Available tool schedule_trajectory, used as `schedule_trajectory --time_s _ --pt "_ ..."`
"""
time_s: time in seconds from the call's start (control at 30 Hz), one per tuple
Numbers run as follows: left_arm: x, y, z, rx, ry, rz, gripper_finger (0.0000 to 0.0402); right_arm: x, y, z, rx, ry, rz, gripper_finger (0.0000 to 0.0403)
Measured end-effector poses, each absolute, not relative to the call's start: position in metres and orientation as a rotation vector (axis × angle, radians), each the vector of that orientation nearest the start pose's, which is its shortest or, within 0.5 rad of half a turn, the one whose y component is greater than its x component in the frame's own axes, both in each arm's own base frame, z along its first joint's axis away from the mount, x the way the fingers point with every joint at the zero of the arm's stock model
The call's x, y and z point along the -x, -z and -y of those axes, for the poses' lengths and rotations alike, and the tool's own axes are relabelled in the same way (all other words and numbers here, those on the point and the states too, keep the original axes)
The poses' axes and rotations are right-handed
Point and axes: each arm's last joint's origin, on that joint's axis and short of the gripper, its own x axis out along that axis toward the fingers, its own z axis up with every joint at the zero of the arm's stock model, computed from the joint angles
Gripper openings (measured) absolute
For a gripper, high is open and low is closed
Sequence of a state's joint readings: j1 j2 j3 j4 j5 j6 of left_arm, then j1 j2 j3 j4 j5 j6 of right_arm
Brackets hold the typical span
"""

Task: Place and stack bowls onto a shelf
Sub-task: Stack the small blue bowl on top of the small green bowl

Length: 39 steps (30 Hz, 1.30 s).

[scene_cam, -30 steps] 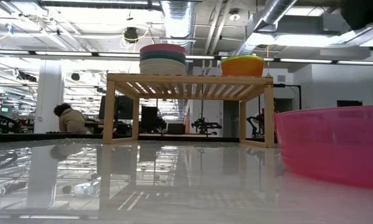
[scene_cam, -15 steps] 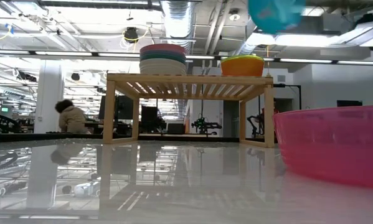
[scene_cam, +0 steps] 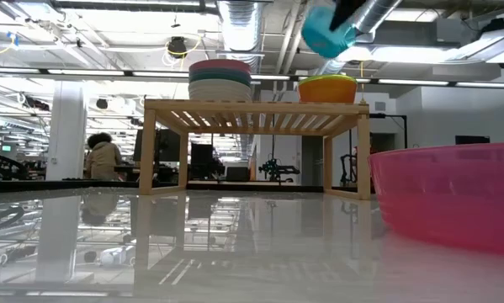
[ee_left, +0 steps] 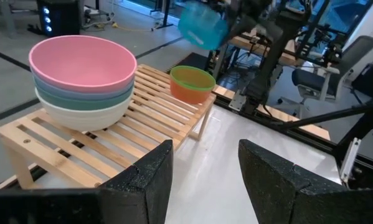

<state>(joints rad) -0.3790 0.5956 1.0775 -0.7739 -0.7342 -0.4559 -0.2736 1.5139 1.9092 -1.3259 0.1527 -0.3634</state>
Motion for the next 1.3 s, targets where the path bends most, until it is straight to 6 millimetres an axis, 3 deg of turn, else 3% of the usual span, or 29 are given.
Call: schedule_trajectory --time_s 0.2,0.33,1.03,1.3 --pt "-0.078 -0.393 0.01 0.301 -0.416 -0.157 0.0167 -0.274 -0.406 0.09 0.288 0.079 -1.254 0.0024" --pt "-0.078 -0.393 0.01 0.302 -0.417 -0.157 0.0167 -0.287 -0.391 0.093 0.304 0.026 -1.327 0.0024" --pt "-0.077 -0.392 0.009 0.303 -0.443 -0.153 0.0167 -0.282 -0.388 0.099 0.274 -0.017 -1.37 0.0024" --pt "-0.077 -0.392 0.009 0.298 -0.443 -0.156 0.0167 -0.283 -0.379 0.101 0.264 -0.026 -1.397 0.0024"
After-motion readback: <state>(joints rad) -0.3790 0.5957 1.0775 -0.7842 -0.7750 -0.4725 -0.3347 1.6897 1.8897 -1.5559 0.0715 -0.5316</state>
